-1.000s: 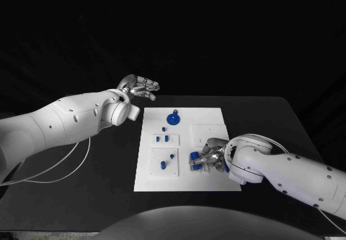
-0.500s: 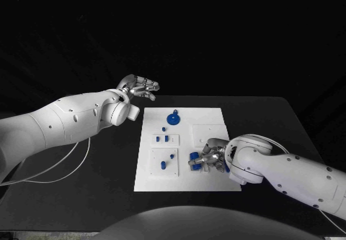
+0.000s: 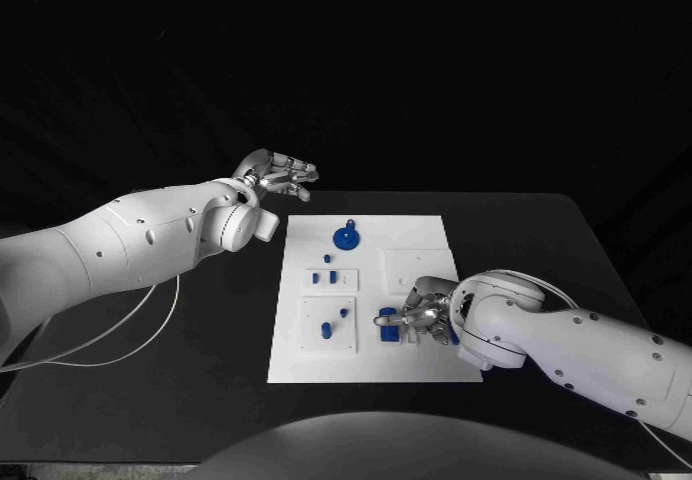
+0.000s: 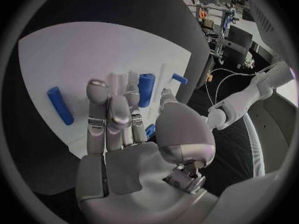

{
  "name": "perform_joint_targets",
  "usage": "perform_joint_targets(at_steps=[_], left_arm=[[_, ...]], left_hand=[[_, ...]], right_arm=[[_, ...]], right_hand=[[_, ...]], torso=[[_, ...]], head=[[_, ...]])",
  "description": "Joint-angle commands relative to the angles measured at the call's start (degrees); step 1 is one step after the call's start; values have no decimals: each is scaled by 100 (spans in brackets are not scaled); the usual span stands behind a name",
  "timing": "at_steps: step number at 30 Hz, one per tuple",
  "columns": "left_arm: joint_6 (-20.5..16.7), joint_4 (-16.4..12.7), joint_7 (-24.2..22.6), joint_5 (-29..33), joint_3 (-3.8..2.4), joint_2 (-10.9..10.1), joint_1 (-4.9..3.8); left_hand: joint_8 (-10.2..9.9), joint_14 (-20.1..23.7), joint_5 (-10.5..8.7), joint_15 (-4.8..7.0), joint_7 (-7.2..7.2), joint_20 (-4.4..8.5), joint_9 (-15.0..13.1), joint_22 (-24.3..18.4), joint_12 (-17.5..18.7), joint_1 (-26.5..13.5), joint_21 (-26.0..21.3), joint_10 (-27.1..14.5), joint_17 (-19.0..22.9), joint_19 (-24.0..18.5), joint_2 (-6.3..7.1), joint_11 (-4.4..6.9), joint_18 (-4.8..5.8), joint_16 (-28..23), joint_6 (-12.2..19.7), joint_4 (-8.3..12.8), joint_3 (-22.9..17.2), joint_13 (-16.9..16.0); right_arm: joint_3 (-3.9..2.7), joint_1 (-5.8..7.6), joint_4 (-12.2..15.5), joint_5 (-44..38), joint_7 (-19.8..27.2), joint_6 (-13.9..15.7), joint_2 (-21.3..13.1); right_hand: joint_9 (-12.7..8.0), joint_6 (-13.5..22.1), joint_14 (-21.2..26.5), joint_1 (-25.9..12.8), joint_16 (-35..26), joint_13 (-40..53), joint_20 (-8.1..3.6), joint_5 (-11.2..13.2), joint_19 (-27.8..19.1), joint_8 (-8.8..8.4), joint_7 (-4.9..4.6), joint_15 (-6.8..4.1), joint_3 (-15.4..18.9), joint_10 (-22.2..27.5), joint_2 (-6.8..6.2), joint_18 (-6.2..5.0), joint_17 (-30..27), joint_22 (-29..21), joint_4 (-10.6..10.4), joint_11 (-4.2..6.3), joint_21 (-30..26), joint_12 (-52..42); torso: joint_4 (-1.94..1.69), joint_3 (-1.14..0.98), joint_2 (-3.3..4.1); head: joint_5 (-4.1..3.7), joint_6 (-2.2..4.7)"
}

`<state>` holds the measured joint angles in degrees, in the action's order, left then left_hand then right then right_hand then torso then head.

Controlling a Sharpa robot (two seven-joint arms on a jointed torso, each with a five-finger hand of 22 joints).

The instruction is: Assemble the parts on the task board

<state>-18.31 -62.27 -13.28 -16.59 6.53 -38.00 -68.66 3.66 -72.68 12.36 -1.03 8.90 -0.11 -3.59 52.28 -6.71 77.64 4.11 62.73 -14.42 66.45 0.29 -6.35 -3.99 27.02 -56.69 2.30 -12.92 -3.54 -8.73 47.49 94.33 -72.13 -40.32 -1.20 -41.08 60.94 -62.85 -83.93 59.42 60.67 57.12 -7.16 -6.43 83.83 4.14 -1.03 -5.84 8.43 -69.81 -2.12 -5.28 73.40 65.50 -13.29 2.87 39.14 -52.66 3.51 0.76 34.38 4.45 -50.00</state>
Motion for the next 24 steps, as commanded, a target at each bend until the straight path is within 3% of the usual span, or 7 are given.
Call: perform_joint_targets(at_steps=[1,9,12,17,19,24], left_arm=[[63,-15,-22,25,-4,1,5],[60,-4,-20,25,-3,-9,5],[50,16,-21,25,-3,-14,5],[47,33,-20,25,-3,-15,5],[50,34,-19,25,-2,-11,5],[64,29,-17,24,-2,4,5]], left_hand=[[-2,2,-14,-47,-18,-6,-8,-6,-34,-13,-9,-33,5,46,22,10,-10,-20,41,-12,27,8],[-2,1,-14,-48,-18,-7,-8,-17,-36,-12,-9,-40,7,46,17,9,-10,-20,45,-13,30,8],[-2,1,-14,-48,-18,-7,-8,-17,-36,-12,-9,-40,7,46,17,9,-10,-20,45,-13,30,8],[-2,1,-14,-48,-18,-7,-8,-17,-36,-12,-9,-40,7,46,17,9,-10,-20,45,-13,30,8],[-2,1,-14,-48,-18,-7,-8,-17,-36,-12,-9,-40,7,46,17,9,-10,-20,45,-13,30,8],[-2,1,-9,-47,-18,-6,-8,-20,-38,-9,-8,-39,7,47,16,9,-11,-20,44,-12,30,8]], right_arm=[[8,-18,38,-58,-52,72,-16],[-3,-25,207,-156,-25,219,-199],[-115,-26,328,-178,-40,246,-358],[-384,-25,446,-195,-63,236,-635],[-477,-22,466,-179,-73,197,-768],[-580,-6,422,-99,-88,-1,-1089]], right_hand=[[-1,-5,-50,25,-30,-4,32,-12,292,-7,-27,24,-12,3,-29,3,-8,5,-19,-32,-3,18],[16,-39,-55,45,-20,13,26,-83,296,-4,-15,18,62,-27,43,5,-5,7,88,-23,18,-11],[28,-58,-59,45,-10,28,22,-93,300,-2,-8,14,70,-51,40,7,-3,16,100,-17,47,-34],[56,-85,-67,67,47,101,14,-265,302,-1,3,5,71,-113,27,15,22,45,123,-7,123,-120],[117,-99,-66,84,74,129,9,-393,300,4,12,1,88,-127,28,21,31,63,144,-1,164,-144],[315,-99,-61,133,104,164,4,-672,299,6,23,-3,163,-145,90,27,31,83,256,7,206,-152]], torso=[[-1,-1,1],[0,-5,-1],[9,-4,-6],[15,0,-7],[12,-3,-2],[12,5,0]], head=[[-6,0],[-31,0],[-43,0],[-83,0],[-131,0],[-219,0]])
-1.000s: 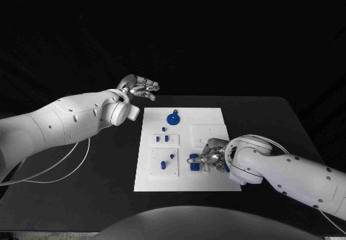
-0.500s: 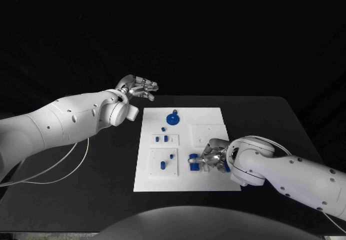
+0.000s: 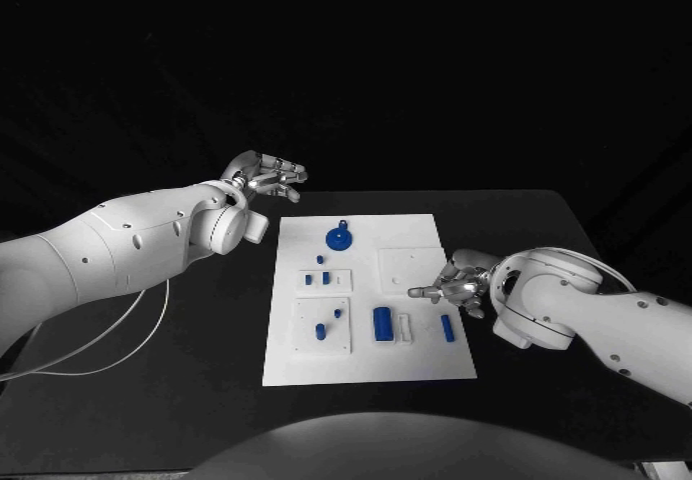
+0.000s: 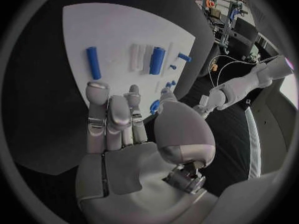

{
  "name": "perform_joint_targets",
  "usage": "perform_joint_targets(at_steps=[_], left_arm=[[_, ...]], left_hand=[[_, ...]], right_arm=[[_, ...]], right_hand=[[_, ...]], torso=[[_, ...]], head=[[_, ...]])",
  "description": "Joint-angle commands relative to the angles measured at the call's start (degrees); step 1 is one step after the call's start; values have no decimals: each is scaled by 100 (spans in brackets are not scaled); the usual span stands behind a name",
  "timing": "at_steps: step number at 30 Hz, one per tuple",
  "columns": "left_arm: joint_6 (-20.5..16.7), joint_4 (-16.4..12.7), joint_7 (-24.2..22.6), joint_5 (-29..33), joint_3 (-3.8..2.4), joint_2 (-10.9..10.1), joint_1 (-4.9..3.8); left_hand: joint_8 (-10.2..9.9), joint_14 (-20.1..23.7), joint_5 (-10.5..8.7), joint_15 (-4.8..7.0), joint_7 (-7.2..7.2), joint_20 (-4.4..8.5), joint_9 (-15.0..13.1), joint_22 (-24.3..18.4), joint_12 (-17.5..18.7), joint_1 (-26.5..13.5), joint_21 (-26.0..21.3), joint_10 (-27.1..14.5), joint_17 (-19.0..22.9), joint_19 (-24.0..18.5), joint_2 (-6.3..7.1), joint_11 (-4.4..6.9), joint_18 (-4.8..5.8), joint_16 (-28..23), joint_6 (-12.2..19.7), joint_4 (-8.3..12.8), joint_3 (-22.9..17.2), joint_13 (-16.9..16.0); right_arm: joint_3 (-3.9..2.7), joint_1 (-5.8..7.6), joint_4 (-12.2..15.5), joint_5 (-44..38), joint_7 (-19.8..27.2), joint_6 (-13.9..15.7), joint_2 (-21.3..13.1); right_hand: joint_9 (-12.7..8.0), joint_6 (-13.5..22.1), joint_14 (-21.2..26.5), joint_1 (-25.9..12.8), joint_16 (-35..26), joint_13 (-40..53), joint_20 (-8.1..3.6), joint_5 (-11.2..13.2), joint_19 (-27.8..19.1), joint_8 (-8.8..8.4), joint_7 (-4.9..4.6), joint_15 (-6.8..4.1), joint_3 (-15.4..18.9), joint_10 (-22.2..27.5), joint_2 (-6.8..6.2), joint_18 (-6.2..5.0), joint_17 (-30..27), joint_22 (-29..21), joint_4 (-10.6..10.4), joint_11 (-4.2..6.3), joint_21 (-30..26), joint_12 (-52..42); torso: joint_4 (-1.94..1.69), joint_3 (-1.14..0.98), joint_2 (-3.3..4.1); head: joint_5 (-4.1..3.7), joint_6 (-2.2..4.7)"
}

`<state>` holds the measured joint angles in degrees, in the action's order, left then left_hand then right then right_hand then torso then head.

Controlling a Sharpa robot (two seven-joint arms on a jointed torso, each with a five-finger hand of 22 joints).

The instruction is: Assemble the parts on the task board

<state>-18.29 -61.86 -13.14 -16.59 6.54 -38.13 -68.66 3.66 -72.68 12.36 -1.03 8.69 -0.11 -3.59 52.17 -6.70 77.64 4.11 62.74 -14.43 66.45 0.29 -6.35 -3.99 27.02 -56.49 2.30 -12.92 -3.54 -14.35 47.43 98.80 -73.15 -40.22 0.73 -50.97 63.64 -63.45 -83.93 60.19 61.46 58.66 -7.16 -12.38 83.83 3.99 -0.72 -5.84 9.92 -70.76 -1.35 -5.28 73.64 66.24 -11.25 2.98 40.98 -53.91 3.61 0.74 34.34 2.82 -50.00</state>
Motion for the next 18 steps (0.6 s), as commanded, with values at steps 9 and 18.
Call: perform_joint_targets(at_steps=[9,18], left_arm=[[83,-17,-27,22,-3,19,4],[97,-24,-27,20,-3,22,4]], left_hand=[[-1,2,79,-44,3,-2,-8,12,-41,-2,1,-36,8,40,18,11,-12,-18,22,-2,11,8],[-1,2,79,-44,3,-2,-8,12,-41,-2,1,-36,8,40,18,11,-12,-18,22,-2,11,8]], right_arm=[[39,-10,-120,-74,-108,-600,-366],[131,-266,-247,-266,-145,-808,-374]], right_hand=[[123,-51,-62,252,56,21,0,-1427,296,12,6,-9,183,-50,138,40,21,28,327,6,32,-14],[14,-108,-63,408,72,45,-11,-2019,295,2,51,-18,414,-64,473,77,30,71,793,36,38,-2]], torso=[[-6,-6,6],[-15,1,7]], head=[[-130,0],[-143,0]])
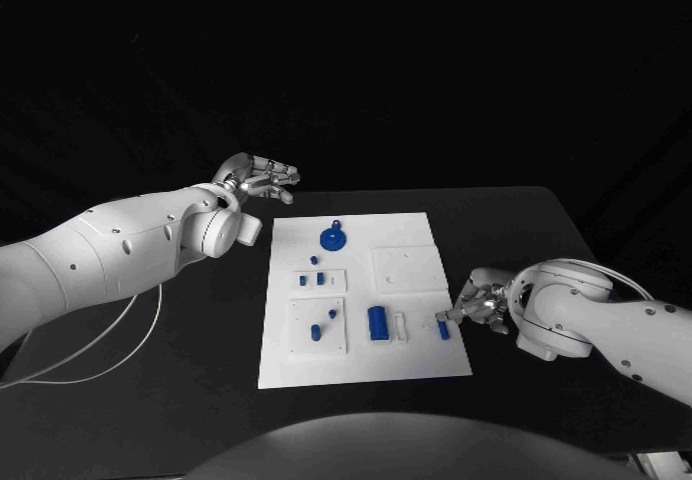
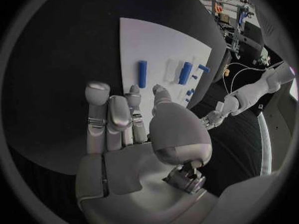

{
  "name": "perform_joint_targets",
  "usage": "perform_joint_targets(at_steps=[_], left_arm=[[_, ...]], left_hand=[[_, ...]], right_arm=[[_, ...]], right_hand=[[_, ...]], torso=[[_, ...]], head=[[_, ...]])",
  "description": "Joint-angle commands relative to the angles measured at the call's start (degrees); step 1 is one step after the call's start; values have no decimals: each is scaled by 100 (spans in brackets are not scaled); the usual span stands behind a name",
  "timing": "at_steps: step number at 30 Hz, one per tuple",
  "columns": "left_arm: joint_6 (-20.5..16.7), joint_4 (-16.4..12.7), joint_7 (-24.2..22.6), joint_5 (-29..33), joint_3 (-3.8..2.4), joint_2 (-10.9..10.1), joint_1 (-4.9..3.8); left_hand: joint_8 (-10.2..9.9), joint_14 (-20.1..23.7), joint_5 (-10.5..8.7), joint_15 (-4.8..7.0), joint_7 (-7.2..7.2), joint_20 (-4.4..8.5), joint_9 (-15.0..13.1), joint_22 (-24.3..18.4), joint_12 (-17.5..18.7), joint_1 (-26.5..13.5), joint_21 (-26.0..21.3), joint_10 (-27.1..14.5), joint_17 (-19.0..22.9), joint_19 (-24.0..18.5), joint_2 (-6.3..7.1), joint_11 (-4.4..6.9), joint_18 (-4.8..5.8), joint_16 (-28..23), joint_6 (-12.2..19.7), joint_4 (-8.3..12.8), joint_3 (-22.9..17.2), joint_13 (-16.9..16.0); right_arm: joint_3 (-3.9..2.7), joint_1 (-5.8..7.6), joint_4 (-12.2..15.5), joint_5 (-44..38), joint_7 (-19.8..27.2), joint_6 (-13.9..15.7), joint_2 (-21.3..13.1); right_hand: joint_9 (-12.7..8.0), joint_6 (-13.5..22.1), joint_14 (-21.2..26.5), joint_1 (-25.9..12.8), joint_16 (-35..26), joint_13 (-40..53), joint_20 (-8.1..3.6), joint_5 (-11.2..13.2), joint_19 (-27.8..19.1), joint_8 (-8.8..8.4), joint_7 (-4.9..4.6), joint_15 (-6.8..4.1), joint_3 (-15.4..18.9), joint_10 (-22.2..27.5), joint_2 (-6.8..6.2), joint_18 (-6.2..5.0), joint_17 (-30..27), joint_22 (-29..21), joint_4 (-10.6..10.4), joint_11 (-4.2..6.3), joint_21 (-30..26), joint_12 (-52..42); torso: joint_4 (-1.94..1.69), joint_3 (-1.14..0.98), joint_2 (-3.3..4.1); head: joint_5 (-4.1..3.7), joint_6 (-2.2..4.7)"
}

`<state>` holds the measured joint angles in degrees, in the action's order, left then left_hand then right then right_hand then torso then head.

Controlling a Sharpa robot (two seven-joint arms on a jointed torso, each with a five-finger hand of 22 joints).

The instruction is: Assemble the parts on the task board

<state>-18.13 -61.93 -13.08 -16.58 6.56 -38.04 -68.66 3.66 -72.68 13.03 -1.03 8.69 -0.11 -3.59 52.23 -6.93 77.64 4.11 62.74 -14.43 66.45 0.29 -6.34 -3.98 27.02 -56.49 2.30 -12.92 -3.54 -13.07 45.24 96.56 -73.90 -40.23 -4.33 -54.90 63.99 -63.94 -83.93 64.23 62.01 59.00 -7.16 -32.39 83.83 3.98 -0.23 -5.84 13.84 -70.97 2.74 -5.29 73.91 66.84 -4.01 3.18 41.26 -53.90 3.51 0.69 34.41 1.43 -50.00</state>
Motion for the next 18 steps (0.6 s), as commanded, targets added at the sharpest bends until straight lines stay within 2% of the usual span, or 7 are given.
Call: perform_joint_targets(at_steps=[1,7,18], left_arm=[[81,-19,-35,20,-4,11,4],[83,-32,-37,19,-4,1,4],[85,-36,-37,19,-4,-12,4]], left_hand=[[-1,2,12,-44,3,-2,-8,6,-19,-1,1,-36,8,40,18,11,-12,-18,22,-2,11,8],[-1,2,0,-45,2,-3,-8,21,-18,-11,-1,-36,8,38,18,10,-12,-17,19,-7,5,7],[-1,2,0,-45,2,-3,-8,21,-18,-11,-1,-36,8,38,18,10,-12,-17,19,-7,5,7]], right_arm=[[6,-75,-36,-210,-147,-306,29],[18,-175,-107,-403,-158,-263,99],[25,-211,-153,-553,-163,-200,195]], right_hand=[[-30,-59,-65,-2,18,14,-12,-18,293,3,2,-17,39,-45,77,80,3,13,96,15,8,-3],[-39,-66,-63,-17,20,21,-11,-19,297,6,4,-17,75,-50,105,81,5,21,158,17,3,-2],[-25,-84,-64,-18,22,29,-14,-27,299,12,14,-21,87,-57,138,84,5,28,188,23,8,-5]], torso=[[-4,6,0],[-12,9,1],[-13,11,2]], head=[[2,0],[2,0],[36,0]])
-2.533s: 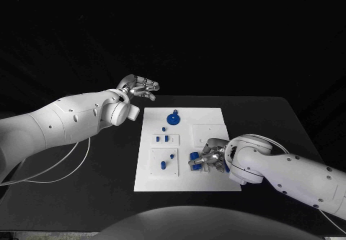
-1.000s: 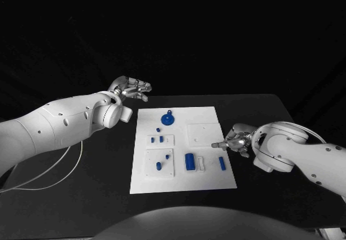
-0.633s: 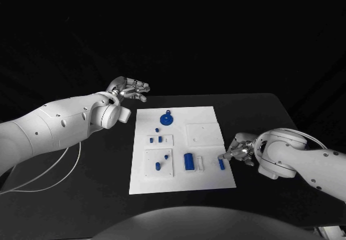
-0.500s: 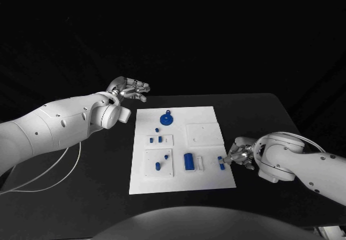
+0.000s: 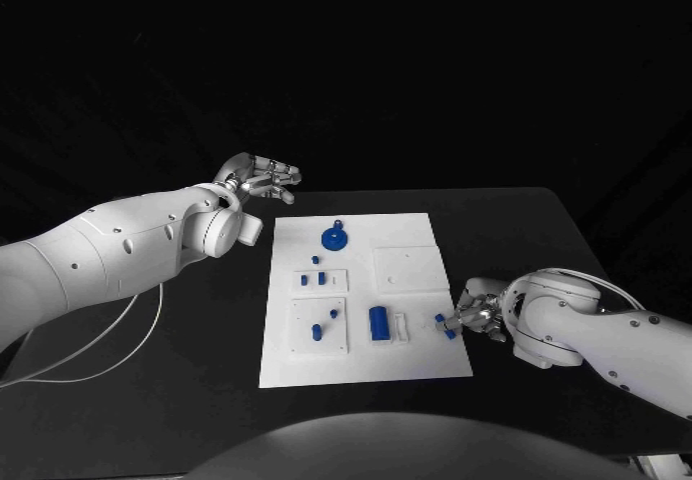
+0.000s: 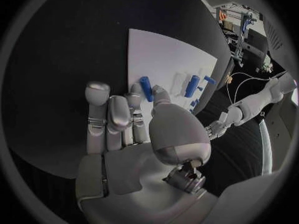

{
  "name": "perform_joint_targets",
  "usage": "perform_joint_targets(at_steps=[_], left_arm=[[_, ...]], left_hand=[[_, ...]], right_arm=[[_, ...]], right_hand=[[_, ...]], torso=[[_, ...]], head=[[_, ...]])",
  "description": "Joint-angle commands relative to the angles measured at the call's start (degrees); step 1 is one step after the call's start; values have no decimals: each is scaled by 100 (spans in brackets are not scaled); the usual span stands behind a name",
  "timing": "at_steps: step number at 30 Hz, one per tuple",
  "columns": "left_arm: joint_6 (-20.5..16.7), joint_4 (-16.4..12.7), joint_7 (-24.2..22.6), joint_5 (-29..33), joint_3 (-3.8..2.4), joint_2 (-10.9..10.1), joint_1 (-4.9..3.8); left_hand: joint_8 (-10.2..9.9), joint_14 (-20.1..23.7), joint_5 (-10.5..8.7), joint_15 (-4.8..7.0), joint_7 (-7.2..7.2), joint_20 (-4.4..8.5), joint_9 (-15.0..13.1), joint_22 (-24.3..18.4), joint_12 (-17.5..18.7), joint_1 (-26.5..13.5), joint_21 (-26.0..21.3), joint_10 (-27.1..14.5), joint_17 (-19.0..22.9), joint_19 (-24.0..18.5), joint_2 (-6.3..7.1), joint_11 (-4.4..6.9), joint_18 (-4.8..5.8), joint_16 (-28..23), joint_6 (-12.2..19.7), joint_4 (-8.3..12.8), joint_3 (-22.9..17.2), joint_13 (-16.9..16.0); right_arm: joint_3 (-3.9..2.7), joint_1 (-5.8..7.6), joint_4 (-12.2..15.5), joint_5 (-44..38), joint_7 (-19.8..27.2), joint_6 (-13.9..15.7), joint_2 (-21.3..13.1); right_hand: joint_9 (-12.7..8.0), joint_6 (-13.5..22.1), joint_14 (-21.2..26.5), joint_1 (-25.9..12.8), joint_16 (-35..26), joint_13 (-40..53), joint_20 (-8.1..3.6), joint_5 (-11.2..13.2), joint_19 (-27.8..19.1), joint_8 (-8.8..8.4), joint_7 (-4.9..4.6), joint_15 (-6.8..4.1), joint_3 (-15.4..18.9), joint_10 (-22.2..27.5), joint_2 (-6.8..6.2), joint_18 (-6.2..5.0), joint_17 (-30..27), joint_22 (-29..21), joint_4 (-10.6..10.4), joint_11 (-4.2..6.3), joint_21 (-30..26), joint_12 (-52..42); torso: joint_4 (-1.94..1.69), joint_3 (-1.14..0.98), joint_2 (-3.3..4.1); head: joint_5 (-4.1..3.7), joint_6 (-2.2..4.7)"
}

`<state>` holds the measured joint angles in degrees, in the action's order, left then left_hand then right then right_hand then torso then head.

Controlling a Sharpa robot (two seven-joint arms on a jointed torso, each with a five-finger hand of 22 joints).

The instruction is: Assemble the parts on the task board

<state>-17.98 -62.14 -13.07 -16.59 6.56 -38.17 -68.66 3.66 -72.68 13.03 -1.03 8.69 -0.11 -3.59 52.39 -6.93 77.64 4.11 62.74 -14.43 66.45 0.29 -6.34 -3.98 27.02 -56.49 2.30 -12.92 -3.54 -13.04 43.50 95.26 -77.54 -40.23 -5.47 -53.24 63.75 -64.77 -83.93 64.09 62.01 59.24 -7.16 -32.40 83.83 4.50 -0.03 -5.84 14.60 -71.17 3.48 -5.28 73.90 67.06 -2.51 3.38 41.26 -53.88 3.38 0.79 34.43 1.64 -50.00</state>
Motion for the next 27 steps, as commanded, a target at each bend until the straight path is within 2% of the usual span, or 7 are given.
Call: perform_joint_targets(at_steps=[1,18,20,21,22,23,27], left_arm=[[70,-16,-37,19,-3,0,4],[71,-16,-24,19,-3,-9,4],[73,-18,-23,19,-3,-9,4],[72,-18,-22,19,-3,-9,4],[72,-18,-21,19,-3,-10,4],[71,-18,-21,19,-3,-10,4],[68,-19,-19,19,-3,-12,4]], left_hand=[[-1,2,0,-45,2,-3,-8,5,-18,-11,-1,-36,8,38,19,10,-12,-17,19,-7,5,8],[-1,3,-6,-47,2,-5,-8,10,-19,-19,-5,-41,7,39,16,9,-13,-15,23,-16,1,7],[-1,3,-6,-47,2,-5,-8,10,-19,-19,-5,-41,7,39,16,9,-13,-15,23,-16,1,7],[-1,3,-6,-47,2,-5,-8,10,-19,-19,-5,-41,7,39,16,9,-13,-15,23,-16,1,7],[-1,3,-6,-47,2,-5,-8,10,-19,-19,-5,-41,7,39,16,9,-13,-15,23,-16,1,7],[-1,3,-6,-47,2,-5,-8,10,-19,-19,-5,-41,7,39,16,9,-13,-15,23,-16,1,7],[-1,3,-6,-47,2,-5,-8,10,-19,-19,-5,-41,7,39,16,9,-13,-15,23,-16,1,7]], right_arm=[[24,-39,-27,-212,-162,-84,38],[181,-46,-70,-412,-103,-170,194],[189,-46,-65,-401,-91,-191,208],[193,-46,-63,-386,-86,-202,214],[195,-46,-61,-374,-81,-212,218],[198,-46,-62,-360,-76,-220,223],[205,-46,-80,-289,-59,-233,233]], right_hand=[[1,2,-64,-1,21,4,-14,-24,296,-43,-6,-20,12,-35,72,84,5,2,45,3,-4,-5],[-128,88,-58,216,10,-8,-35,-873,295,-68,29,-45,-379,18,217,103,0,13,332,28,-16,48],[-231,133,-57,172,4,-12,-51,-163,296,-74,40,-62,-1145,50,169,122,5,16,498,42,-22,83],[-410,125,-49,57,-8,-28,-80,1158,295,-65,81,-104,-2557,100,-121,152,15,17,573,12,-29,155],[-434,33,-55,-544,-15,-24,-68,1341,296,0,8,-55,-4334,43,-745,157,17,22,833,80,-30,147],[-276,83,-59,-933,-19,-15,-62,1262,298,42,-8,-48,-4864,13,-953,138,13,27,946,58,-27,123],[221,187,-58,-1208,-22,-20,-43,1242,296,156,-6,-47,-5777,4,-995,119,8,41,1205,36,-29,128]], torso=[[2,0,0],[-1,4,-2],[1,3,-3],[0,3,-2],[1,2,-2],[0,1,-2],[1,5,-6]], head=[[19,0],[36,0],[42,0],[41,0],[44,0],[42,0],[39,0]])
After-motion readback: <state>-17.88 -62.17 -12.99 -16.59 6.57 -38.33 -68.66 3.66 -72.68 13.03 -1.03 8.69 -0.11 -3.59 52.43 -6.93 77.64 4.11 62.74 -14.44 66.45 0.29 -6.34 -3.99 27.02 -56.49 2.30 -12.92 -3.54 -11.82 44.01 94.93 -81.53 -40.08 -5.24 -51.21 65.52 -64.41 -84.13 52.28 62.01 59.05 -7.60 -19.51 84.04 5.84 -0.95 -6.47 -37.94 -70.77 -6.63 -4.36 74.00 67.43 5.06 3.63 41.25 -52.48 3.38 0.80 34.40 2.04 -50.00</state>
